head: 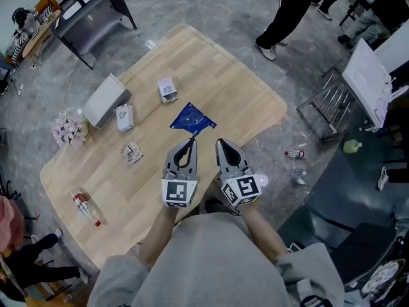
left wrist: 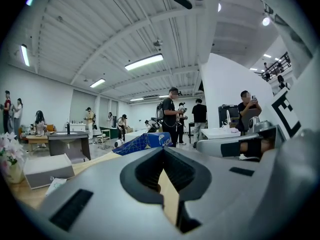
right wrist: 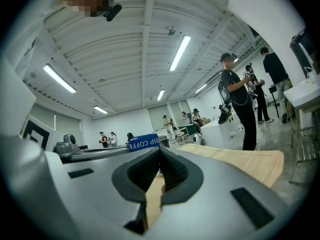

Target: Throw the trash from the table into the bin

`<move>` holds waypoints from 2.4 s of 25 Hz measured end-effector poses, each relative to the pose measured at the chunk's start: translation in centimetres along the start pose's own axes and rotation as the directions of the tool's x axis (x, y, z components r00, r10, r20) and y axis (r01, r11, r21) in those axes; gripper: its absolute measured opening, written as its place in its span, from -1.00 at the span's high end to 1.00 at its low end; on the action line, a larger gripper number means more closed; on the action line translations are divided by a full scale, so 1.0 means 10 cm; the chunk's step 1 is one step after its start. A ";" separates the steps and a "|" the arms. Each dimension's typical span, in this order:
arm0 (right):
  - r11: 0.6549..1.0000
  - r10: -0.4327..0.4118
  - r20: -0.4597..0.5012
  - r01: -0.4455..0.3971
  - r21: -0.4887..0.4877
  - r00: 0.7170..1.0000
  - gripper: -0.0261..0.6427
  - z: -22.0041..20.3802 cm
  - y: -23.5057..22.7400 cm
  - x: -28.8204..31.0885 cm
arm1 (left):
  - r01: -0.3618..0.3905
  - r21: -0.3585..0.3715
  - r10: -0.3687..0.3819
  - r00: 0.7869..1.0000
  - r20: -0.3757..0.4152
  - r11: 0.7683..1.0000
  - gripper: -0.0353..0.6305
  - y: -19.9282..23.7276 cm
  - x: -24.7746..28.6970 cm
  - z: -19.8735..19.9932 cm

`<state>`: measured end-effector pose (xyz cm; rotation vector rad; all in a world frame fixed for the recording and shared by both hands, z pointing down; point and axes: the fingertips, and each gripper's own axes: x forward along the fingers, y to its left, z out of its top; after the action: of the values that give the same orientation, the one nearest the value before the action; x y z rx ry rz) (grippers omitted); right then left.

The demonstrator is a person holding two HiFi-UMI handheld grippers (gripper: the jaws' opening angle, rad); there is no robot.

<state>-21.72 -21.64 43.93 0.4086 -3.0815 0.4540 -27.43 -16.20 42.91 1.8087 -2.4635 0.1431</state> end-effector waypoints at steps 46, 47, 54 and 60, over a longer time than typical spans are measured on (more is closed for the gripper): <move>0.886 -0.457 0.159 0.464 -0.009 0.875 0.91 -0.01 0.40 -2.88 | 0.454 0.048 -0.456 0.887 0.071 0.890 0.88 -2.10 -1.46 0.12; 0.878 -0.472 0.162 0.479 -0.004 0.867 0.91 -0.01 0.33 -3.01 | 0.468 0.049 -0.470 0.880 0.068 0.882 0.88 -2.24 -1.46 0.11; 0.829 -0.557 0.150 0.558 0.036 0.817 0.91 -0.06 -0.13 -3.96 | 0.542 0.053 -0.543 0.839 0.024 0.839 0.88 -3.22 -1.52 -0.02; 0.812 -0.584 0.114 0.580 0.071 0.804 0.91 -0.28 -0.37 -4.45 | 0.574 0.073 -0.572 0.819 -0.048 0.816 0.88 -3.71 -1.50 -0.31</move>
<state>22.07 -12.89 45.97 1.3813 -2.8333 0.4615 12.46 -12.62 45.17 2.4722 -1.7990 0.2235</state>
